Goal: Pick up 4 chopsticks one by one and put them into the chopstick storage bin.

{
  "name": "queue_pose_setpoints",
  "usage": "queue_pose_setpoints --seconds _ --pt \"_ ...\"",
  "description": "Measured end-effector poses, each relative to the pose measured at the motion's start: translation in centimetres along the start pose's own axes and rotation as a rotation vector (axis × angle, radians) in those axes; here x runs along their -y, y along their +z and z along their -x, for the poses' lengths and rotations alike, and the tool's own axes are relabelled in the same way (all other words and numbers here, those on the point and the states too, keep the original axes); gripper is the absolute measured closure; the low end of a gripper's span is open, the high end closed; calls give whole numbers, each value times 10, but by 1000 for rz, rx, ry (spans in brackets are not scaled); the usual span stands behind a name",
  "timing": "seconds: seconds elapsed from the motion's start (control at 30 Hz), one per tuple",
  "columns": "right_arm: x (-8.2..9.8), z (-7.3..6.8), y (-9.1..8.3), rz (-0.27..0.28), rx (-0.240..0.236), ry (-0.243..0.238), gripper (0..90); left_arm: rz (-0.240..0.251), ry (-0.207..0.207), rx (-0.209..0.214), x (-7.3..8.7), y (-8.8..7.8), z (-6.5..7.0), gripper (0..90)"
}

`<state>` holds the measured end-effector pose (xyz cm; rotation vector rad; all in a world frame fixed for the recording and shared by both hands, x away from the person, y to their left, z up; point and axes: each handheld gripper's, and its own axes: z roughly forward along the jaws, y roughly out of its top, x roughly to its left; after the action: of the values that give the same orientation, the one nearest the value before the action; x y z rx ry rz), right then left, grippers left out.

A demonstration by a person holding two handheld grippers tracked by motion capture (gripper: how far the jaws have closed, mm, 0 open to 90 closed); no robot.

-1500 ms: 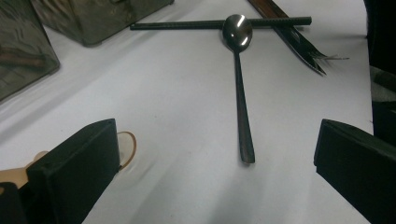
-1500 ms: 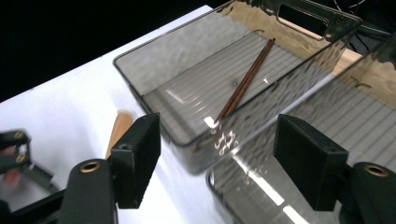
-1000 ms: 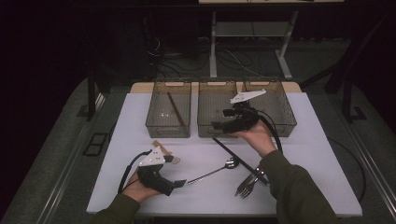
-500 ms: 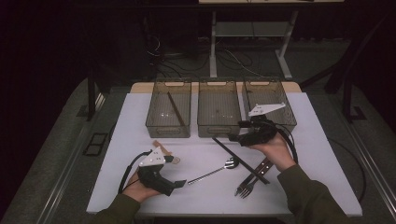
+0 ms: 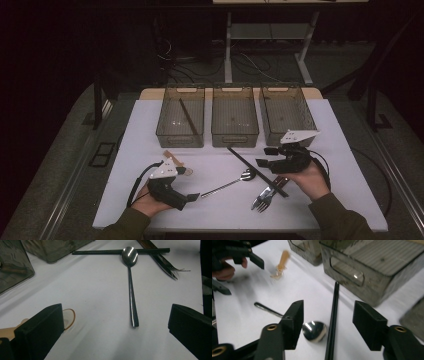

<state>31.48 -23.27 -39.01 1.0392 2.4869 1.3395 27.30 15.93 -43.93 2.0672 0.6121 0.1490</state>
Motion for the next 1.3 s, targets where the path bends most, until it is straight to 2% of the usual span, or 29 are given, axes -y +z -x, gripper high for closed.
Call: queue_pose_setpoints --seconds 0.43,0.67,0.8,1.03,1.3 --pt "31 -1 -4 -97 21 25 648 -6 3 -1 0 1 0 0" --pt "37 4 -1 -130 35 37 756 -12 6 -3 0 1 1 0" --pt "39 6 3 -157 36 48 774 -11 6 -2 0 1 1 0" --pt "41 4 9 -192 29 42 798 -11 7 -3 0 1 1 0" --pt "44 3 16 -228 42 33 803 -12 8 -2 0 1 1 0"
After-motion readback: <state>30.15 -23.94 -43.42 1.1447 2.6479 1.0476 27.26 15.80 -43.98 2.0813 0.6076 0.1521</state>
